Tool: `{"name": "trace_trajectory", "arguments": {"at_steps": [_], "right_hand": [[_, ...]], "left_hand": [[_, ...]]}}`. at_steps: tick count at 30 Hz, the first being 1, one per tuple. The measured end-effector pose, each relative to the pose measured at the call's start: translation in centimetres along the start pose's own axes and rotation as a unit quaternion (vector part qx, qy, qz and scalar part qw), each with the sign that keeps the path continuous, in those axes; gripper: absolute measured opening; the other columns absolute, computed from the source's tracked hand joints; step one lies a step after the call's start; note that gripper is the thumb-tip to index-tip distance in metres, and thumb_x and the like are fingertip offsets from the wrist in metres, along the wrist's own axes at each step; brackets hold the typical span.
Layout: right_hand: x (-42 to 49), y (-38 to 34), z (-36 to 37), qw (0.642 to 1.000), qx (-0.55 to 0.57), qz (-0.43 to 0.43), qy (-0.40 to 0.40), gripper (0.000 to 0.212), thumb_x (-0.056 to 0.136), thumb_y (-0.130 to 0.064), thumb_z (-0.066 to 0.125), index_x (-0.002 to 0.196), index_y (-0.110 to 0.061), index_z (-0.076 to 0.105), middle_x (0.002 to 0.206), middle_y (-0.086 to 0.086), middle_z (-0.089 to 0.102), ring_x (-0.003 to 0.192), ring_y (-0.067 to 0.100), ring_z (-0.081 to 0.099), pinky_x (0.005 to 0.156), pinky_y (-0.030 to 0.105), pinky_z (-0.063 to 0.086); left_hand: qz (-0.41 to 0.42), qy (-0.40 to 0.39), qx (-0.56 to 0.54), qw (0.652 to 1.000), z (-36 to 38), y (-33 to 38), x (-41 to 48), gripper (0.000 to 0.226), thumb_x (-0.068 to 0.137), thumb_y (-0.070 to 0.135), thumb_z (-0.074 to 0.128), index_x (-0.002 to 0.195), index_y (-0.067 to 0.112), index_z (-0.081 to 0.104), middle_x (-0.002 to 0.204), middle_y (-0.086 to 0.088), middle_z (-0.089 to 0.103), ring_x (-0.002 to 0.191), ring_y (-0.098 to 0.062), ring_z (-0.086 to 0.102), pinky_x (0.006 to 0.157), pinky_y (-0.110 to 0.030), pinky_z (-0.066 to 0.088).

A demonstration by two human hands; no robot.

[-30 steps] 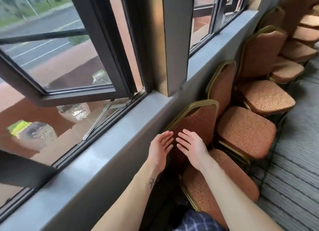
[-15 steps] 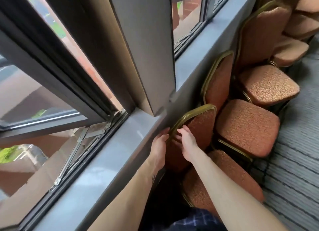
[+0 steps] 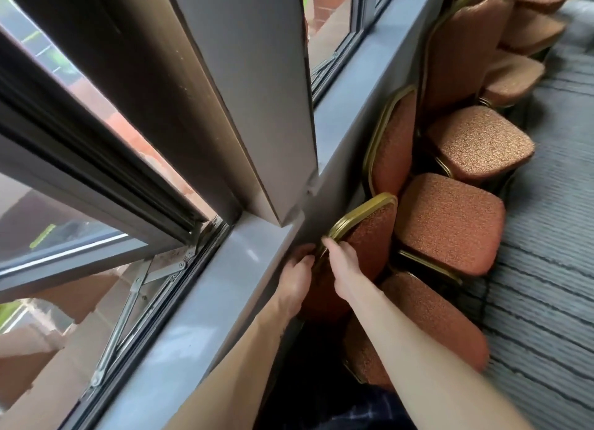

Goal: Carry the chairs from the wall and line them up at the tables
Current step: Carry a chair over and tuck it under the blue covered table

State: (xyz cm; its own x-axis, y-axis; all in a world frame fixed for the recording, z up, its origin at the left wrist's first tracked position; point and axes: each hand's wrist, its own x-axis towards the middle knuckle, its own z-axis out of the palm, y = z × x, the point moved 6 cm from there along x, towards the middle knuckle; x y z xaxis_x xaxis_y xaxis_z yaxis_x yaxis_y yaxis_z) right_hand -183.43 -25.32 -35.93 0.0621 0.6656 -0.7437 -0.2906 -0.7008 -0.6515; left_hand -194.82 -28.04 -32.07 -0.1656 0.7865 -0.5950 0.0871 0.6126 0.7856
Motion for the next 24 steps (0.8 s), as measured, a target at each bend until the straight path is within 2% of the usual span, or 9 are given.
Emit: {"name": "trace_trajectory", "arguments": {"at_steps": [3,6,10,13,15,18,21,23,24], "right_hand": [[-1.2,0.2,-0.8,0.999,-0.012,-0.021,0.029,0.061,0.095,-0.041,0.065,0.148,-0.016,0.048,0.139,0.007,0.058,0.125,0.027,0.054,0.112,0.043,0.041],[-3.2,0.6,-2.5,0.996,-0.008,-0.046,0.077,0.064,0.093,-0.046,0.067,0.148,-0.017,0.049,0.143,0.007,0.056,0.128,0.027,0.053,0.111,0.044,0.041],[-6.5,1.1,-5.2,0.985,-0.012,-0.078,0.152,0.058,0.094,-0.044,0.068,0.142,-0.016,0.053,0.139,0.002,0.057,0.117,0.020,0.053,0.098,0.034,0.042],[-9.3,1.5,-7.4,0.971,-0.018,-0.108,0.213,0.055,0.095,-0.041,0.068,0.140,-0.014,0.054,0.130,-0.004,0.055,0.116,0.017,0.051,0.095,0.031,0.040],[-11.1,2.0,-9.0,0.958,-0.030,-0.123,0.258,0.044,0.092,-0.043,0.069,0.127,-0.016,0.060,0.123,-0.001,0.059,0.113,0.019,0.055,0.094,0.032,0.043],[-13.7,2.7,-11.5,0.932,-0.046,-0.140,0.332,0.025,0.087,-0.048,0.068,0.097,-0.025,0.064,0.105,0.000,0.066,0.095,0.021,0.061,0.089,0.037,0.051],[-15.9,3.6,-14.2,0.910,-0.085,-0.136,0.381,0.040,0.078,-0.067,0.058,0.094,-0.031,0.066,0.094,-0.004,0.068,0.093,0.024,0.064,0.092,0.045,0.054],[-16.9,3.9,-15.5,0.905,-0.106,-0.132,0.389,0.044,0.074,-0.071,0.051,0.092,-0.033,0.064,0.090,-0.005,0.068,0.091,0.025,0.065,0.093,0.047,0.053],[-17.3,4.1,-16.1,0.904,-0.112,-0.130,0.391,0.043,0.074,-0.070,0.050,0.089,-0.032,0.063,0.087,-0.005,0.068,0.090,0.026,0.066,0.093,0.048,0.053]], "left_hand": [[-0.003,-0.026,0.007,1.000,0.0,0.0,-0.2,0.026,0.108,0.022,0.046,0.123,0.027,0.066,0.125,0.004,0.064,0.115,-0.013,0.060,0.109,-0.036,0.047],[-0.006,-0.078,-0.012,0.997,0.3,0.3,-1.2,0.022,0.107,0.021,0.050,0.120,0.022,0.067,0.117,-0.002,0.069,0.106,-0.016,0.066,0.091,-0.031,0.056],[0.038,-0.126,-0.008,0.991,1.3,1.0,-1.8,0.018,0.104,0.016,0.054,0.115,0.017,0.067,0.116,-0.008,0.072,0.110,-0.026,0.068,0.101,-0.042,0.055],[0.089,-0.184,0.027,0.979,3.1,2.0,-3.0,0.019,0.104,0.012,0.053,0.116,0.016,0.067,0.119,-0.009,0.071,0.102,-0.020,0.067,0.094,-0.033,0.054],[0.120,-0.227,0.050,0.965,4.6,2.9,-4.1,0.021,0.104,0.010,0.051,0.117,0.016,0.067,0.119,-0.007,0.071,0.097,-0.016,0.065,0.088,-0.029,0.052],[0.194,-0.290,0.113,0.930,7.5,3.9,-5.7,0.030,0.102,0.003,0.048,0.117,0.020,0.067,0.120,-0.002,0.069,0.106,-0.016,0.064,0.093,-0.026,0.051],[0.288,-0.363,0.211,0.861,10.5,5.0,-8.2,0.048,0.096,-0.010,0.042,0.129,0.019,0.064,0.128,0.008,0.062,0.115,0.002,0.058,0.097,-0.010,0.044],[0.336,-0.400,0.250,0.815,12.3,5.9,-9.6,0.059,0.090,-0.018,0.040,0.137,0.014,0.058,0.136,0.006,0.055,0.119,0.016,0.051,0.093,-0.002,0.039],[0.359,-0.416,0.268,0.792,13.5,6.3,-10.2,0.063,0.088,-0.020,0.041,0.140,0.013,0.056,0.141,0.002,0.052,0.126,0.013,0.048,0.096,-0.002,0.038]]}}
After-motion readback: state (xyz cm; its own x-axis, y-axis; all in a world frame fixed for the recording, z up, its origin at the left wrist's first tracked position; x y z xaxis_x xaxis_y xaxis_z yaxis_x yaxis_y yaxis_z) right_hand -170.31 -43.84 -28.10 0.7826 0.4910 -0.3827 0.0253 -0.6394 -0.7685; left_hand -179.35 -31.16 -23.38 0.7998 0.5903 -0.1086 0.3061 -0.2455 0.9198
